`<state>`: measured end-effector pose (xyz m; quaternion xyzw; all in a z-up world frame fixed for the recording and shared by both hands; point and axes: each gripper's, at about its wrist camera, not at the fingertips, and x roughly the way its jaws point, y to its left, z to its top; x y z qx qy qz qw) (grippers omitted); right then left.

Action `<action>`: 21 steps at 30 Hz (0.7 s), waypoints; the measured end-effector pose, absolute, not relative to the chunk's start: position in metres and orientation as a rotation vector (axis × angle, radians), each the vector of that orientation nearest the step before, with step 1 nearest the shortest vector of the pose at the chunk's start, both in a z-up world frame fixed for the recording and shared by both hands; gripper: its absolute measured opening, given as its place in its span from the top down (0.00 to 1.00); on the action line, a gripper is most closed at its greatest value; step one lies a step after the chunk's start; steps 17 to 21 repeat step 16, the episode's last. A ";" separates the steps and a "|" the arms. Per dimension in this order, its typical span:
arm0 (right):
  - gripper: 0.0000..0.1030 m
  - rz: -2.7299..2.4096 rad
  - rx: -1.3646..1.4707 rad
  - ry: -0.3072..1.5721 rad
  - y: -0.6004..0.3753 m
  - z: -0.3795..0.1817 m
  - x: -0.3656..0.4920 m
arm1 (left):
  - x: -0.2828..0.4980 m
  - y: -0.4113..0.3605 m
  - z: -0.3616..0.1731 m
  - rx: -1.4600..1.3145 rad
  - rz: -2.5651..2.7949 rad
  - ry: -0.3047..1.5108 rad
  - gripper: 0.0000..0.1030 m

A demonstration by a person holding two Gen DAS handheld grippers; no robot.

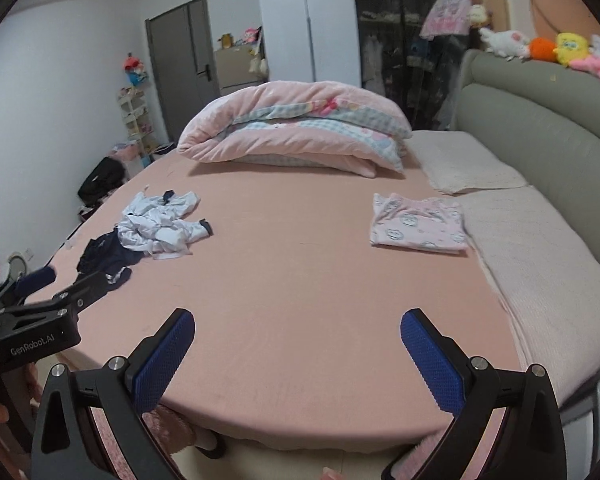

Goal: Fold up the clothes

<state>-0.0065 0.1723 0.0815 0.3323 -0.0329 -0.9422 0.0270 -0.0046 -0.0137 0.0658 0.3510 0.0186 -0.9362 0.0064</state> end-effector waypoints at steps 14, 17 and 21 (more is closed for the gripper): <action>0.00 -2.892 1.126 -0.111 0.168 0.030 0.053 | 0.050 0.001 0.025 1.153 -2.889 0.076 0.00; 0.00 -2.889 1.133 -0.115 0.168 0.030 0.052 | 0.048 0.002 0.025 1.166 -2.897 0.086 0.00; 0.00 -2.889 1.133 -0.115 0.168 0.030 0.052 | 0.048 0.002 0.025 1.166 -2.897 0.086 0.00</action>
